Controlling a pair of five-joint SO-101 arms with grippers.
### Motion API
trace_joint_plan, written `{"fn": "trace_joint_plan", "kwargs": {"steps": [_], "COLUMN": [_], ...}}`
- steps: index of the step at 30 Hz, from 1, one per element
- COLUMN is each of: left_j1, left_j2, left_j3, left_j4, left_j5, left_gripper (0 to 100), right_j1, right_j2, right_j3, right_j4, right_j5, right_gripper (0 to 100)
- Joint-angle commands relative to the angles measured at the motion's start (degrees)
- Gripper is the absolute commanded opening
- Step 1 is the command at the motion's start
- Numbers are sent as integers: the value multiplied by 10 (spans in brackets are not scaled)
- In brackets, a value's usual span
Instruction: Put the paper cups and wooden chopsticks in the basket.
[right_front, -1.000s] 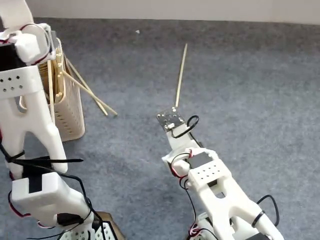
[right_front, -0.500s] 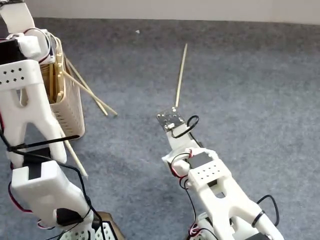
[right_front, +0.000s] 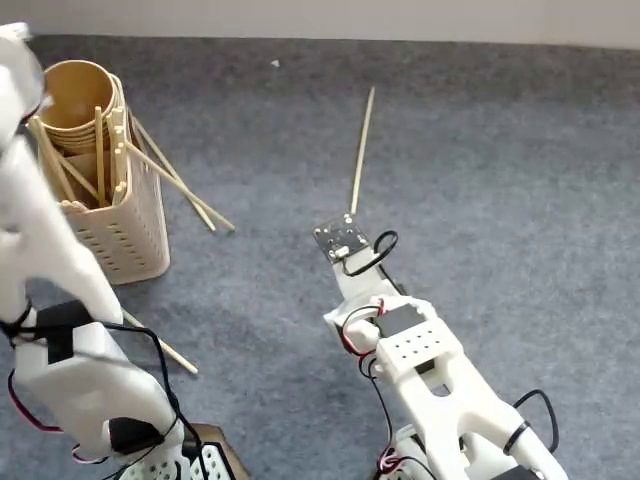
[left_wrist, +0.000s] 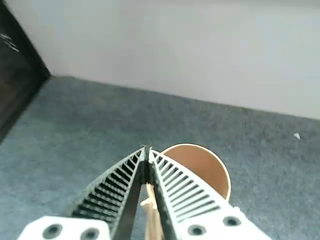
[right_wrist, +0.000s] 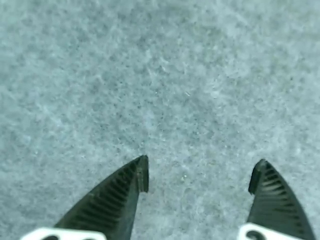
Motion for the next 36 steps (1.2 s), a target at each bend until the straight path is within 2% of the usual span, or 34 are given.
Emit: {"fn": "trace_joint_plan", "kwargs": {"steps": [1, 4, 9, 12, 14, 16, 19, 22, 26, 28, 33, 36], "left_j1": [-76, -156, -227, -231, -226, -203, -158, -102, -83, -83, -84, -94], "left_j2": [-18, -59, -180, -284, -358, -429, -526, -604, -662, -674, -677, -679], "left_j3": [-151, -82, 247, 485, 648, 806, 995, 1137, 1295, 1355, 1439, 1457], "left_j4": [98, 98, 97, 96, 95, 94, 91, 40, -77, -117, -185, -229], "left_j5": [-8, -21, -192, -353, -488, -598, -665, -653, -539, -518, -460, -398], "left_gripper": [11, 11, 11, 11, 11, 34, 151, 232, 223, 205, 194, 195], "right_j1": [-4, -4, -4, -4, -4, -4, -4, -4, -4, -4, -4, -4], "right_j2": [-14, -14, -14, -14, -14, -14, -14, -14, -14, -14, -14, -14], "right_j3": [-3, -3, -3, -3, -3, -3, -3, -3, -3, -3, -3, -3], "right_j4": [-8, -8, -8, -8, -8, -8, -9, -9, -9, -9, -9, -9], "right_j5": [6, 6, 6, 6, 6, 6, 6, 6, 6, 6, 6, 6], "right_gripper": [314, 314, 314, 314, 314, 314, 314, 314, 314, 314, 314, 314]}}
